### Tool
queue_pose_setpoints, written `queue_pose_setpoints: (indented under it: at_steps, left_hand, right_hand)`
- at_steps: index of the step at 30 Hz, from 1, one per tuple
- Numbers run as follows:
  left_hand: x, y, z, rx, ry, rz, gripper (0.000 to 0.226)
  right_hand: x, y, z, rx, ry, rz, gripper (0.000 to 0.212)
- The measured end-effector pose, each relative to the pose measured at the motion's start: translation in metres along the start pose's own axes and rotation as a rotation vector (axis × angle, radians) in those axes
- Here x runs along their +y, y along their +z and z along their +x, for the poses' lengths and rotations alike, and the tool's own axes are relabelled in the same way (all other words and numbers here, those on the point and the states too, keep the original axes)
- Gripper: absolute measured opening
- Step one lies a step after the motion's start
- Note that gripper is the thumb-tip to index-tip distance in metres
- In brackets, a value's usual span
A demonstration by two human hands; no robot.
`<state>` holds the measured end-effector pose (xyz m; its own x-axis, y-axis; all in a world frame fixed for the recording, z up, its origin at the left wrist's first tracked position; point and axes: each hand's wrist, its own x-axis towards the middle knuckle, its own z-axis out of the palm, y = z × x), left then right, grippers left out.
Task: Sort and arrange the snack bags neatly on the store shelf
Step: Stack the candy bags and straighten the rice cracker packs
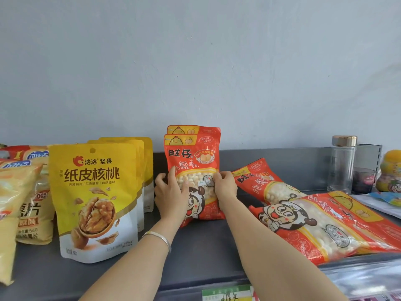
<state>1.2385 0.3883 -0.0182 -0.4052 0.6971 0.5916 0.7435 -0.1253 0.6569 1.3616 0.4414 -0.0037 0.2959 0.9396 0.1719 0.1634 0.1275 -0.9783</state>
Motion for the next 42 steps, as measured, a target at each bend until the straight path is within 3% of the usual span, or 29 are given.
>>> queue_pose_setpoints:
  at_steps: [3,7,12,14,19,21,24,29,31,34,37,42]
  left_hand:
    - [0.011,-0.008,0.003,0.08,0.137,0.017,0.043]
    - [0.034,-0.005,-0.001,0.016,0.373,0.009,0.028]
    - [0.076,0.024,-0.015,-0.238,0.403,-0.207,0.024]
    - [0.091,0.035,-0.021,-0.368,0.284,-0.305,0.025]
    - [0.108,0.067,-0.024,-0.658,-0.276,-0.652,0.018]
    - [0.112,0.08,-0.023,-0.71,-0.416,-0.688,0.034]
    - [0.115,0.094,-0.023,-0.762,-0.553,-0.707,0.052]
    - [0.121,0.107,-0.021,-0.933,-0.701,-0.762,0.052]
    - [0.126,0.113,-0.019,-0.964,-0.761,-0.778,0.064]
    - [0.135,0.121,-0.015,-0.929,-0.784,-0.84,0.073]
    - [0.142,0.118,-0.014,-0.789,-0.71,-0.938,0.053]
    - [0.161,0.094,-0.009,-0.501,-0.336,-0.999,0.047]
  right_hand:
    - [-0.015,-0.005,-0.006,0.089,-0.115,-0.083,0.026]
    - [-0.035,-0.021,-0.009,0.012,-0.186,-0.192,0.028]
    - [-0.058,-0.065,-0.002,-0.081,-0.213,-0.439,0.027]
    - [-0.062,-0.086,0.001,-0.103,-0.213,-0.536,0.026]
    - [-0.045,-0.134,0.023,-0.111,-0.17,-0.782,0.028]
    - [-0.032,-0.143,0.029,-0.121,-0.142,-0.836,0.028]
    - [-0.011,-0.15,0.037,-0.114,-0.09,-0.889,0.029]
    - [0.001,-0.153,0.047,-0.124,-0.044,-0.906,0.035]
    - [0.002,-0.154,0.047,-0.125,-0.039,-0.878,0.035]
    - [0.002,-0.158,0.047,-0.101,-0.034,-0.788,0.034]
    - [-0.001,-0.165,0.046,-0.03,-0.094,-0.653,0.036]
    - [-0.014,-0.175,0.038,0.1,-0.241,-0.361,0.049]
